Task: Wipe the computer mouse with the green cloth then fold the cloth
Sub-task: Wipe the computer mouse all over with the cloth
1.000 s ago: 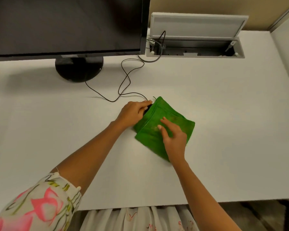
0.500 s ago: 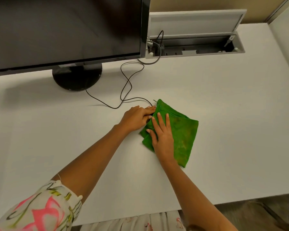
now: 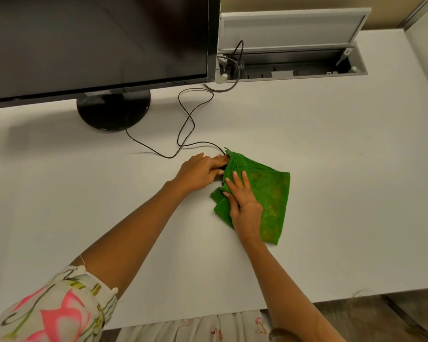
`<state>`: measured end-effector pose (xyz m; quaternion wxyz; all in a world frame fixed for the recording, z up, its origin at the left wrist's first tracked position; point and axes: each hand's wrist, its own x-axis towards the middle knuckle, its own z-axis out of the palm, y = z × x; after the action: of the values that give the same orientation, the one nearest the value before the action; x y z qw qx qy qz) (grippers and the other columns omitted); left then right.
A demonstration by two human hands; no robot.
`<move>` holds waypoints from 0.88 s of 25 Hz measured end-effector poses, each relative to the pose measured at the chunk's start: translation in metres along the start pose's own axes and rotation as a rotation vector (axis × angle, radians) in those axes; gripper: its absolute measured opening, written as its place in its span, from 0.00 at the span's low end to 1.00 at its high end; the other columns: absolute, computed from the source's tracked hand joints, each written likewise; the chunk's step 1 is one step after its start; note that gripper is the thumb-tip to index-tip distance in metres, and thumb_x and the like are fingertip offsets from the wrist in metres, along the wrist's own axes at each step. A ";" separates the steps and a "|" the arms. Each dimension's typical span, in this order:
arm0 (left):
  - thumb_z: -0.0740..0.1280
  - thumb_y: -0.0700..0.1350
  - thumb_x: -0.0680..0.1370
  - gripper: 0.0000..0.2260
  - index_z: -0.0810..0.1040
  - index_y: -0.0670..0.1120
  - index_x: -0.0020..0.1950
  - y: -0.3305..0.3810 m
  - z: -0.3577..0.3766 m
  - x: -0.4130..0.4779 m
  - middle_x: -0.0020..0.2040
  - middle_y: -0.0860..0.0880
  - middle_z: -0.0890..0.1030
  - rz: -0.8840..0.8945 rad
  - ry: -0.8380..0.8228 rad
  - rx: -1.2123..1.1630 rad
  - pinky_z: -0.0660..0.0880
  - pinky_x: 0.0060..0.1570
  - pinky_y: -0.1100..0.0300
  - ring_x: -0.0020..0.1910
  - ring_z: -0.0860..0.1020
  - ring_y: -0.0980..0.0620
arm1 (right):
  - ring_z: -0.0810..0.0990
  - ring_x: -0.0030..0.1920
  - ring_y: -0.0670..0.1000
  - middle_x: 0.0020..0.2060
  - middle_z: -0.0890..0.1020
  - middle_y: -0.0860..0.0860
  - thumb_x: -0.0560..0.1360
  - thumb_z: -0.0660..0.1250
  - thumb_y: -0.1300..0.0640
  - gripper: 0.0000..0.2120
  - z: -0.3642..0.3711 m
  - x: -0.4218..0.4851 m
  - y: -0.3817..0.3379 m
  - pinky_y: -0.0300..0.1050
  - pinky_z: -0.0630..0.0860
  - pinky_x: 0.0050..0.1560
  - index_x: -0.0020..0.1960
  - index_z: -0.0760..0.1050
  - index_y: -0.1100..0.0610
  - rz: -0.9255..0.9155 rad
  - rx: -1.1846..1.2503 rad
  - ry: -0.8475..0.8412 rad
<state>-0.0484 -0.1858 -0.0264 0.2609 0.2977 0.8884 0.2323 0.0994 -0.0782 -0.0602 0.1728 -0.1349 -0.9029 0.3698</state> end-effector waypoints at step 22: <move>0.69 0.47 0.75 0.27 0.65 0.53 0.73 -0.008 0.017 -0.002 0.74 0.57 0.64 0.040 0.023 -0.213 0.42 0.73 0.50 0.74 0.59 0.60 | 0.79 0.40 0.44 0.47 0.86 0.52 0.76 0.69 0.57 0.12 -0.022 0.010 0.015 0.35 0.76 0.44 0.59 0.80 0.51 0.333 0.202 0.210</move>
<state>-0.0400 -0.1889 -0.0431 0.2763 0.2832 0.8554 0.3342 0.1016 -0.0502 -0.0541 0.2151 -0.3019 -0.8035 0.4658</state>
